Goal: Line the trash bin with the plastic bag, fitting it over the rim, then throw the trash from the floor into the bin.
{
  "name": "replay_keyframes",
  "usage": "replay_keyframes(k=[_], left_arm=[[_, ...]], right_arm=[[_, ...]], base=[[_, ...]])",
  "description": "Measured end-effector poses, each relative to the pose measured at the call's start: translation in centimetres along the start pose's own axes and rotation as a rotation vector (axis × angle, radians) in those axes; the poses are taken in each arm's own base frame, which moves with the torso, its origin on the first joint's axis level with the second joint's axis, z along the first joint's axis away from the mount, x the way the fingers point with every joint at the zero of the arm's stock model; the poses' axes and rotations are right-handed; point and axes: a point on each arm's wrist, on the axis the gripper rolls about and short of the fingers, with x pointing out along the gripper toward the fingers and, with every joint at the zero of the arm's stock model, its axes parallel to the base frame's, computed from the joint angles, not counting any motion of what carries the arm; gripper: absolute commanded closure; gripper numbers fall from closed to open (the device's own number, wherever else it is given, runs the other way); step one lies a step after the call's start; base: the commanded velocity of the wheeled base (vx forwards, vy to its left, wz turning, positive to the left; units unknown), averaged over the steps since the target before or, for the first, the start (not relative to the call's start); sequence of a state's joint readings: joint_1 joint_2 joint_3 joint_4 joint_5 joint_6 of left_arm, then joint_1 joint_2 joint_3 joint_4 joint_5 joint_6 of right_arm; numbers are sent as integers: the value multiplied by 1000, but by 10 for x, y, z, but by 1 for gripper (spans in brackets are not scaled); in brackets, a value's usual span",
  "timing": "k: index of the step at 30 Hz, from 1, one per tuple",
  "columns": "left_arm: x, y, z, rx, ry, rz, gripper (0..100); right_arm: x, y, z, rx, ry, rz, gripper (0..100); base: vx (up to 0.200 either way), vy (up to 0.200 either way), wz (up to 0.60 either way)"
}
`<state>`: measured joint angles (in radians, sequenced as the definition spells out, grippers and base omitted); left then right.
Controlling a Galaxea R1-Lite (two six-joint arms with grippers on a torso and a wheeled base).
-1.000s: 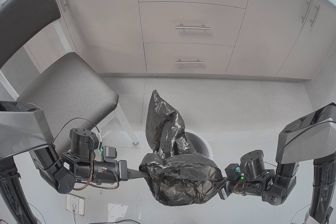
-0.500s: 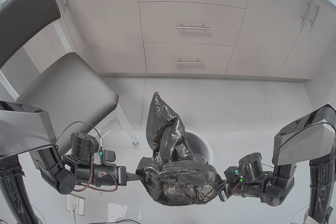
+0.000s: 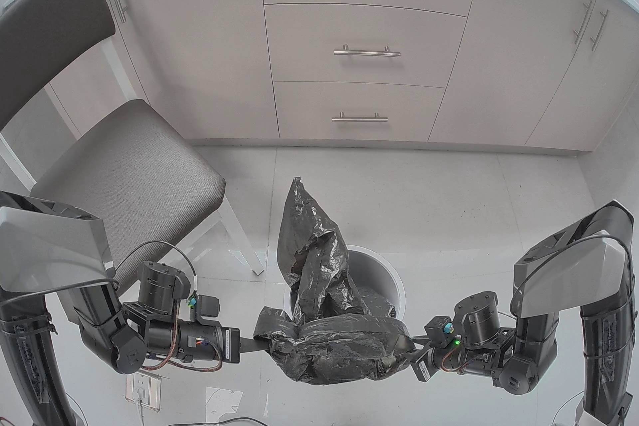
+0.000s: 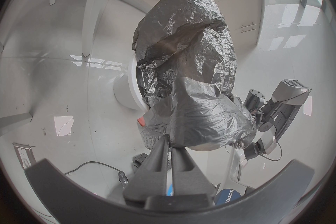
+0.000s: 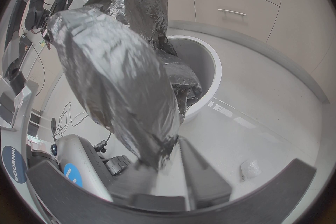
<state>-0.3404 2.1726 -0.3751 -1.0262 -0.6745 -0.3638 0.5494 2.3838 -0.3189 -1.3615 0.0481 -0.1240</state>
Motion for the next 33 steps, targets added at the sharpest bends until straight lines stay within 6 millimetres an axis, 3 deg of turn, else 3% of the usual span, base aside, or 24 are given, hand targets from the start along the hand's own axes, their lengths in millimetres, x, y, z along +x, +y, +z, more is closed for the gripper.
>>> replay_keyframes(k=[11,18,28,33], left_arm=[[1,2,1,44,-38,-18,100],[2,4,-3,53,-57,-25,100],[3,7,-8,62,-68,-32,100],[3,7,-9,74,-82,-38,100]], right_arm=[[1,0,-3,-4,-41,-6,0],[-15,0,7,-17,-124,-13,0],[-57,2,43,-33,-295,-34,0],[-55,4,74,-19,-404,-126,0]], base=[[0,0,0],[0,0,0],[0,0,0],[0,0,0]])
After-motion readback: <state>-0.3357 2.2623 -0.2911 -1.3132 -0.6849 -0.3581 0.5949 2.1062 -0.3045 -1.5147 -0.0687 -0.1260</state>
